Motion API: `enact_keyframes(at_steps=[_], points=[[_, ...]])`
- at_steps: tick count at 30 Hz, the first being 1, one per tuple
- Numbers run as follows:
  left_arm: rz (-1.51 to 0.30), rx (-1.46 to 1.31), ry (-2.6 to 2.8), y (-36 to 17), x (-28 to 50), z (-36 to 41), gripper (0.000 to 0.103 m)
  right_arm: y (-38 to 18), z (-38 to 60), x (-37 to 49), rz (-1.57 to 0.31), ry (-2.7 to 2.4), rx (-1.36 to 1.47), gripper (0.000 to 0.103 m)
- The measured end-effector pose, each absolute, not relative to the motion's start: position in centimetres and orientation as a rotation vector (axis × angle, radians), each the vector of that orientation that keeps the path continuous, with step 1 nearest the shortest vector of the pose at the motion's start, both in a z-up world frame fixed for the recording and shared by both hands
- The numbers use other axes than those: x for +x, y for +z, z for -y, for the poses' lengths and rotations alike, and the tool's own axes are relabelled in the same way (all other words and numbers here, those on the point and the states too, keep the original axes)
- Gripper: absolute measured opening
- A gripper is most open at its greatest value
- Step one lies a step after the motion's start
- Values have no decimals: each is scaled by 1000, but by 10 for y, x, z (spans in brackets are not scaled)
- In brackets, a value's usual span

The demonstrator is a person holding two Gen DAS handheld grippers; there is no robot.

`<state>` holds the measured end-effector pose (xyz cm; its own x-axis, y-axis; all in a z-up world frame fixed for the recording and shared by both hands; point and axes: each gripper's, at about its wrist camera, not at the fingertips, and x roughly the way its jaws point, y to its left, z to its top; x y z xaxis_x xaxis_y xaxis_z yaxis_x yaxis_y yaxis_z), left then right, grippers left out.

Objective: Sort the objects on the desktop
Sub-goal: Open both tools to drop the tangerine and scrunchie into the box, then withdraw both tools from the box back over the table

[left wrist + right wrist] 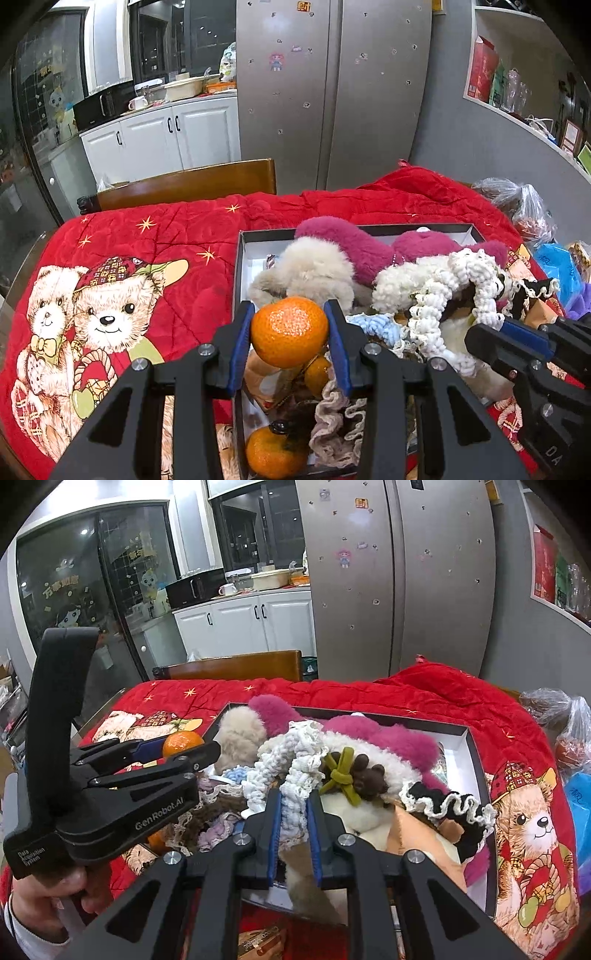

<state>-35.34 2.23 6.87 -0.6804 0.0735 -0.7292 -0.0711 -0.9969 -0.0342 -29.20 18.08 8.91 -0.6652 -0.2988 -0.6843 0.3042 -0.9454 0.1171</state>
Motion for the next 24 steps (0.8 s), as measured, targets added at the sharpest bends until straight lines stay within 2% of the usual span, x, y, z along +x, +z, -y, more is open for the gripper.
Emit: enact_keyframes(at_steps=[1, 2, 3, 4, 5, 6, 10, 24], points=[[-1, -1216, 2812, 69, -353, -22, 42, 89, -182, -292, 1, -2595, 1065, 15], [-5, -1205, 2817, 71, -353, -23, 47, 90, -183, -292, 12, -2594, 1065, 23], [-7, -1199, 2818, 72, -352, -23, 65, 91, -183, -292, 15, -2593, 1063, 29], [-11, -1190, 2824, 74, -351, -23, 82, 92, -183, -291, 14, -2596, 1056, 47], [-14, -1168, 2845, 76, -349, -23, 84, 95, -183, -290, 13, -2606, 1045, 64], [-16, -1154, 2861, 79, -348, -22, 88, 97, -182, -289, 12, -2615, 1033, 69], [-19, -1145, 2858, 84, -346, -21, 89, 105, -181, -283, -24, -2644, 989, 70], [10, -1138, 2844, 96, -340, -18, 89, 108, -188, -284, 22, -2625, 990, 70]])
